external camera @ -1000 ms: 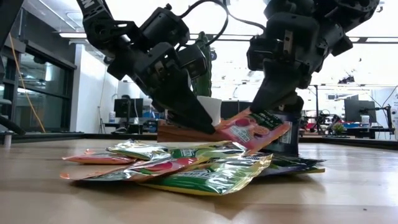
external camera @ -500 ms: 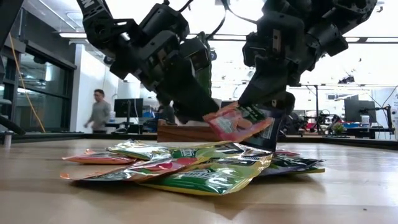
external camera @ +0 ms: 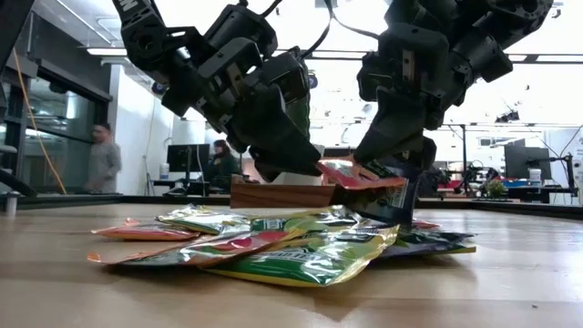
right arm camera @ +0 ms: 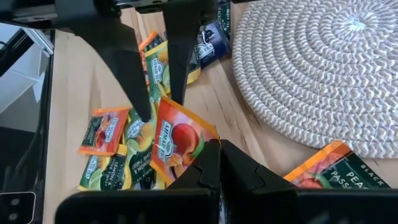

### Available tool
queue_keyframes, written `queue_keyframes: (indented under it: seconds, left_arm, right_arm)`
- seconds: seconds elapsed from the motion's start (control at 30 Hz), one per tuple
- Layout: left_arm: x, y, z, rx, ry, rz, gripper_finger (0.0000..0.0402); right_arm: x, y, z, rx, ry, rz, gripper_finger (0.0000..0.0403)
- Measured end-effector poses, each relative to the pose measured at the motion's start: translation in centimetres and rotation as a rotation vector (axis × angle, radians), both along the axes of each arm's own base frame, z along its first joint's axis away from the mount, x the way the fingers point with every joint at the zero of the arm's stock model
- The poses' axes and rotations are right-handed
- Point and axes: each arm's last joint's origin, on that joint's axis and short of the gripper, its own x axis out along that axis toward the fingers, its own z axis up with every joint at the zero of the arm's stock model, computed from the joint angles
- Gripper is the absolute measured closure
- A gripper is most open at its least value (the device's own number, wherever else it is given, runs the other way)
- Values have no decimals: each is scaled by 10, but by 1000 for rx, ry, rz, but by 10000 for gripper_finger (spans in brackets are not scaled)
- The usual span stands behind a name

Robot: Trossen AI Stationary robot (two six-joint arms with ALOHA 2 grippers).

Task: Pick & Place Tea
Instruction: Put the orange tea bag into the right section of the wooden organizer

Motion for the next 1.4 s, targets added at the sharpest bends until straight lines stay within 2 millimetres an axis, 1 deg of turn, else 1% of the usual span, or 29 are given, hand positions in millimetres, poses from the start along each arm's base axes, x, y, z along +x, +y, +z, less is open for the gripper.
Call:
queue_keyframes:
  seconds: [0.17, 0.23, 0.3, 0.53, 0.67, 1.0, 1.07, 1.13, 1.27, 1.4]
  left_arm:
    - [0, 0, 0, -5, 3, 3, 368]
    - [0, 0, 0, -13, 7, 9, 387]
    - [0, 0, 0, -14, 6, 10, 396]
    - [2, 0, 4, -20, -44, 5, 389]
    - [2, 0, 4, -20, -37, 4, 398]
    - [1, 0, 2, 3, -30, 2, 401]
    - [1, 0, 2, 5, -29, 1, 401]
    - [1, 0, 2, 6, -31, 0, 401]
    - [1, 0, 2, 11, -33, 2, 401]
    - [1, 0, 2, 12, -33, 2, 401]
  right_arm:
    - [0, 0, 0, 0, -6, -2, 403]
    - [0, 0, 0, 1, -6, -2, 403]
    - [0, 0, 0, 1, -6, -2, 403]
    - [0, 0, 0, -1, -6, -5, 403]
    - [0, 0, 0, -3, -6, -10, 403]
    - [0, 0, 0, 6, -5, -3, 399]
    - [0, 0, 0, 10, -5, 5, 389]
    - [0, 1, 1, 16, -5, 11, 370]
    - [0, 0, 1, 27, -4, 12, 316]
    - [2, -7, 2, 74, -11, 17, 265]
